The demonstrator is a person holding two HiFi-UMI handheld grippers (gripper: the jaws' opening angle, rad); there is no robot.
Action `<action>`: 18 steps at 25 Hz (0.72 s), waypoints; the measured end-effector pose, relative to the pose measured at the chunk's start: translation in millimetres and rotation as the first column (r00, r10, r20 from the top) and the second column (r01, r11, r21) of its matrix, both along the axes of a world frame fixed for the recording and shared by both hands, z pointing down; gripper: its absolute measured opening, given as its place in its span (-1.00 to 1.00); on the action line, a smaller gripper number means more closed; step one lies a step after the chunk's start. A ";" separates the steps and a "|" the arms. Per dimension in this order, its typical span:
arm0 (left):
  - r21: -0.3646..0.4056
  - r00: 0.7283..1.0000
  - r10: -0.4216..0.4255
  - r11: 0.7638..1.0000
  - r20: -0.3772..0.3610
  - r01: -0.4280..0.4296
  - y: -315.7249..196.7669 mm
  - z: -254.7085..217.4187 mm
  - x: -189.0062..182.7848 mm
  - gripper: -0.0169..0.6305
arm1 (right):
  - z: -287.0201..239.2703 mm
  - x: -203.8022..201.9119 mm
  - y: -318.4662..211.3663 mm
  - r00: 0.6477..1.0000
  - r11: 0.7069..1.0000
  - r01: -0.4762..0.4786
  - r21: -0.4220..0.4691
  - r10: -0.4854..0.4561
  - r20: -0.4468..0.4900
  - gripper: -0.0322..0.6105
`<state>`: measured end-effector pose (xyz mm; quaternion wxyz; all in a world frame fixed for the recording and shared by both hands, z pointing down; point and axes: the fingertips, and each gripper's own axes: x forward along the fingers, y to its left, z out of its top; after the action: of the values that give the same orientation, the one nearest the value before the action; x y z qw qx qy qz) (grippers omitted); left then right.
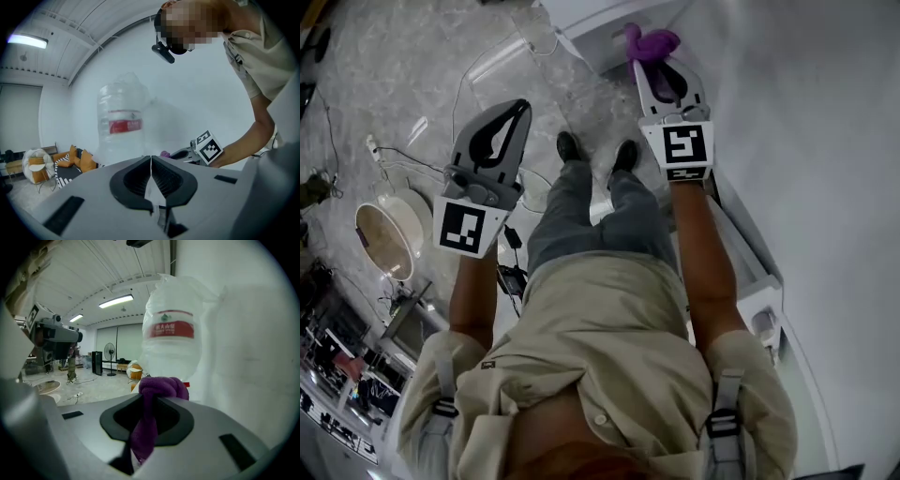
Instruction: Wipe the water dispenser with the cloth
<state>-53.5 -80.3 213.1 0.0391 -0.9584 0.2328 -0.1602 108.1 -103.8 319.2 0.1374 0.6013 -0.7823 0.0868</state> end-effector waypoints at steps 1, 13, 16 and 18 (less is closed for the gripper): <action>-0.009 1.000 0.007 1.000 0.009 -0.006 -7.7 16.1 1.3 -0.88 | 17.7 -9.7 -7.8 1.000 1.000 0.009 0.002 -0.009 0.003 -0.68; -0.057 0.998 -0.013 0.998 -0.064 0.009 -91.9 109.2 23.2 -0.88 | 125.2 -85.0 -90.1 0.995 0.990 0.100 0.098 -0.099 -0.012 -0.68; -0.063 0.999 0.018 0.998 -0.037 -0.020 -89.2 120.8 31.8 -0.88 | 144.5 -52.9 -85.3 0.998 0.994 0.056 0.094 -0.054 -0.023 -0.68; -0.061 0.999 0.039 0.997 -0.025 -0.041 -84.7 126.7 40.3 -0.88 | 157.4 -9.6 -89.6 1.000 0.995 -0.025 0.093 0.026 -0.011 -0.68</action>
<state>-13.2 -165.1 339.8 0.0099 -0.9655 0.2090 -0.1550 98.5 -193.4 476.6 0.1133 0.6176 -0.7768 0.0484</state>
